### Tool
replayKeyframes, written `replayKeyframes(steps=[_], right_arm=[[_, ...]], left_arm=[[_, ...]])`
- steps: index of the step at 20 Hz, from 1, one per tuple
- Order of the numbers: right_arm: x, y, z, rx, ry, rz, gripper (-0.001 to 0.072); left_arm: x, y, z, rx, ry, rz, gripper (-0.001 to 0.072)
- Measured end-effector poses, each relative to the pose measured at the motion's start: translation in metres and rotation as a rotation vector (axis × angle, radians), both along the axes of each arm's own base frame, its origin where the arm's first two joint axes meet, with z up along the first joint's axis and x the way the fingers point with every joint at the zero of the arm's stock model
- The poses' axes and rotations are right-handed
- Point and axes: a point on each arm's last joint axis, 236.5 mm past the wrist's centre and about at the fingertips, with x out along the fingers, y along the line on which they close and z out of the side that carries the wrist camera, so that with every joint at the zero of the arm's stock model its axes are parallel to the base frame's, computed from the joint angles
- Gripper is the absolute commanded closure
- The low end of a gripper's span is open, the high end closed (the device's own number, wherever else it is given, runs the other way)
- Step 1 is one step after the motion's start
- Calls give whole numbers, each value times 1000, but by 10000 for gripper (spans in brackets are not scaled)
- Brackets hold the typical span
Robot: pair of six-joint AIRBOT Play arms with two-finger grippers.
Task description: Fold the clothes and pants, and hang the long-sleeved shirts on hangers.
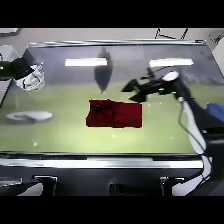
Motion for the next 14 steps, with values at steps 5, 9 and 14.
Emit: replayKeyframes(steps=[5,9,14], right_arm=[[-46,-94,-57,-219,189,11,43],[-64,-86,-96,-193,222,34,80],[-68,-46,-116,-94,188,101,669]], left_arm=[[-1,0,1,2,0,0,690],[-2,0,0,1,4,-1,689],[-3,-1,-1,-5,12,-1,690]])
